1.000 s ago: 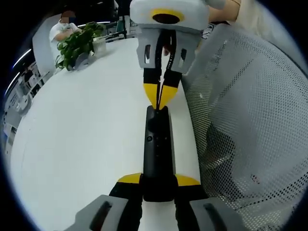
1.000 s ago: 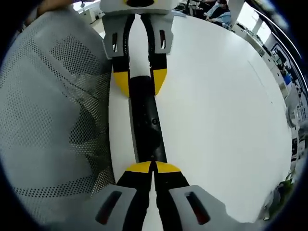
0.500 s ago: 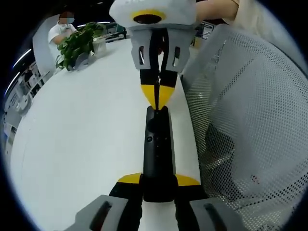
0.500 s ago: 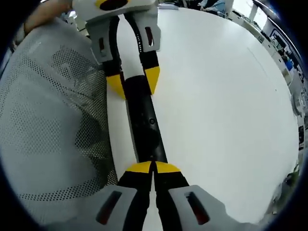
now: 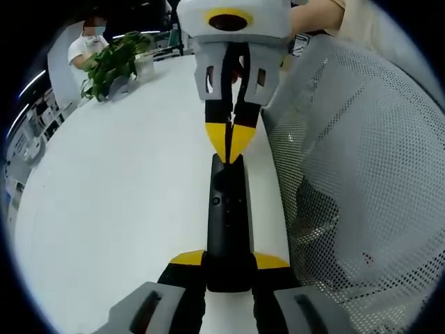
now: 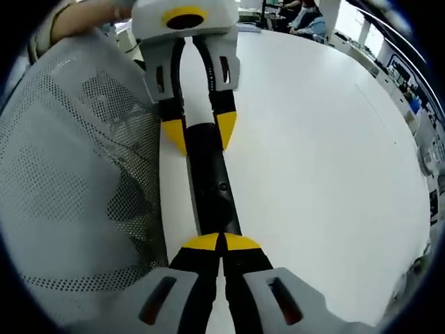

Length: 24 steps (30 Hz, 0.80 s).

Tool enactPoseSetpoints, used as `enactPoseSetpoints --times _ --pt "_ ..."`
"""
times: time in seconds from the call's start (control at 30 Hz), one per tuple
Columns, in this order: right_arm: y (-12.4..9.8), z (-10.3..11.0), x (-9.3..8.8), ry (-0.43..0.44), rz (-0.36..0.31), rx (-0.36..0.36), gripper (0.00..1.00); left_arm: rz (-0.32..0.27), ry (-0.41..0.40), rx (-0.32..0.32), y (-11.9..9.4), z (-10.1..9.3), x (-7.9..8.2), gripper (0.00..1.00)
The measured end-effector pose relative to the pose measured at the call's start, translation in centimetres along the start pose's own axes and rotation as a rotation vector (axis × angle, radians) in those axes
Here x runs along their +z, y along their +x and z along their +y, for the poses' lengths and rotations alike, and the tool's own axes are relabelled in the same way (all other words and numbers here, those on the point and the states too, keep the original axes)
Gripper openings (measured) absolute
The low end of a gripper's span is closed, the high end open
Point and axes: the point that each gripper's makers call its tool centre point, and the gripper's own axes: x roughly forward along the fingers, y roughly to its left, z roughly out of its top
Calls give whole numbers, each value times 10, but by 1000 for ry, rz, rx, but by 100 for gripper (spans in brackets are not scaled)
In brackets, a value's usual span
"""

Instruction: Press the specified remote control buttons in sequence, fully releasing each button before pressing the next.

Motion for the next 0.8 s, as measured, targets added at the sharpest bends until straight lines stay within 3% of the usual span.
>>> enactPoseSetpoints --times 0.4,0.63,0.8 --pt "2 -1 -1 -47 73 9 0 -15 -14 -9 0 0 0 24" --pt "-1 -2 -2 8 -37 15 0 -20 -18 -12 0 0 0 24" --pt "-1 -3 1 36 -38 39 0 -19 -21 -14 0 1 0 24"
